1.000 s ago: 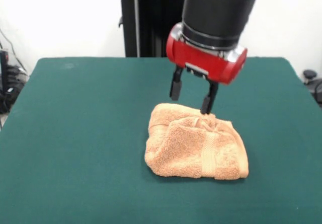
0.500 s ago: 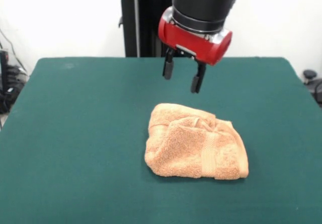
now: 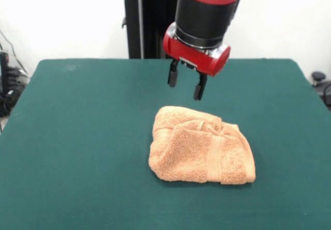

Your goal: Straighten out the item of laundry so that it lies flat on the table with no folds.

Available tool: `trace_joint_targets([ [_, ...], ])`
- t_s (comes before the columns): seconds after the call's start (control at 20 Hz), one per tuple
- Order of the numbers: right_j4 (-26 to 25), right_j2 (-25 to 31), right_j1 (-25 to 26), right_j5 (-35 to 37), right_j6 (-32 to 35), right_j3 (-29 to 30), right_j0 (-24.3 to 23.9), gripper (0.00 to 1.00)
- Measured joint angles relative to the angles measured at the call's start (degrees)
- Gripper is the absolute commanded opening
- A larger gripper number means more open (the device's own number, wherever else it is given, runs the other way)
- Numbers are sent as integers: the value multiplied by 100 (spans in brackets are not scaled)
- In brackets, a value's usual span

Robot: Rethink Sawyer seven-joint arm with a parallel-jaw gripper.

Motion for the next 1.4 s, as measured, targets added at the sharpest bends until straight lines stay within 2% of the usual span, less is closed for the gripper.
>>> trace_joint_targets([
  [0.4, -2, 51, 115, -413, 0, 404, -1, 100],
  [1.4, 4, 78, 783, -506, 0, 441, 154, 100],
])
